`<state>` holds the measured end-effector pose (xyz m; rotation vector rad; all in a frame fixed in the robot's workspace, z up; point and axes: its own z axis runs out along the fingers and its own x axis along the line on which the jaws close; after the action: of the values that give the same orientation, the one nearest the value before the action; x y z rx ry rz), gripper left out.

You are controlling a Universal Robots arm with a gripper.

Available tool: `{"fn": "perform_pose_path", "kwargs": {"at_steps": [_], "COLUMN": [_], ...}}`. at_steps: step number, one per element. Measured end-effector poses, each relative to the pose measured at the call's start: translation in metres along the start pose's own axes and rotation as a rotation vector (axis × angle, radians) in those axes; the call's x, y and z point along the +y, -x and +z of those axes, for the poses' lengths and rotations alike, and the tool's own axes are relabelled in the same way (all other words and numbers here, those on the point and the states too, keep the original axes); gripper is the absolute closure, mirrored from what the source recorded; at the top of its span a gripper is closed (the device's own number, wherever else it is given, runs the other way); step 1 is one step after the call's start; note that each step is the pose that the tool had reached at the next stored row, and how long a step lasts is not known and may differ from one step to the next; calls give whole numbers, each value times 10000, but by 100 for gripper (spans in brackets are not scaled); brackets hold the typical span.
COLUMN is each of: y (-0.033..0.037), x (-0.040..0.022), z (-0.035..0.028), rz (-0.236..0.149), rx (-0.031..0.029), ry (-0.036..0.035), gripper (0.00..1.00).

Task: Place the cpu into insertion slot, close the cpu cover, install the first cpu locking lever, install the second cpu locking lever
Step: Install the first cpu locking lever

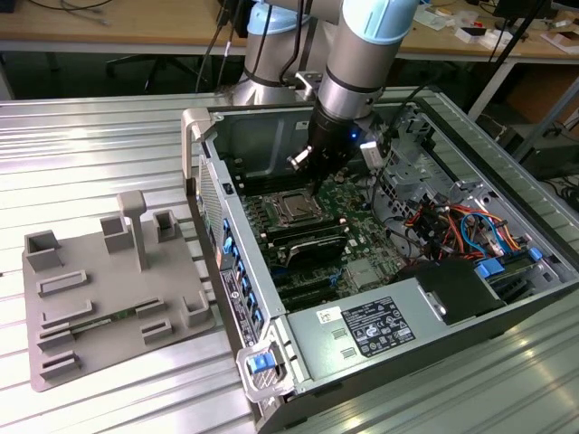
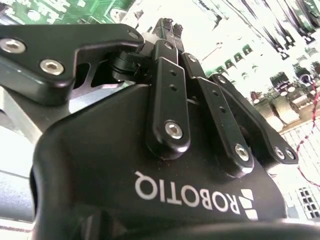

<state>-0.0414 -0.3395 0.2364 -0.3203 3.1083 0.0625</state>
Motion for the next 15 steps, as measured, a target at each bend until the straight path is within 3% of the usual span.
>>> {"fn": "perform_pose_path", "kwargs": {"at_steps": [1,2,3,5,15], "y": [0,-1,-1,-1,-1], "x": [0,0,0,0,0], "z": [5,7,11,17,17], "rz": [60,145,245,596,705], "rx": [215,260,261,271,270], "ry": [-30,-75,-99,-212,-221], "gripper": [89,89,89,89,89]}}
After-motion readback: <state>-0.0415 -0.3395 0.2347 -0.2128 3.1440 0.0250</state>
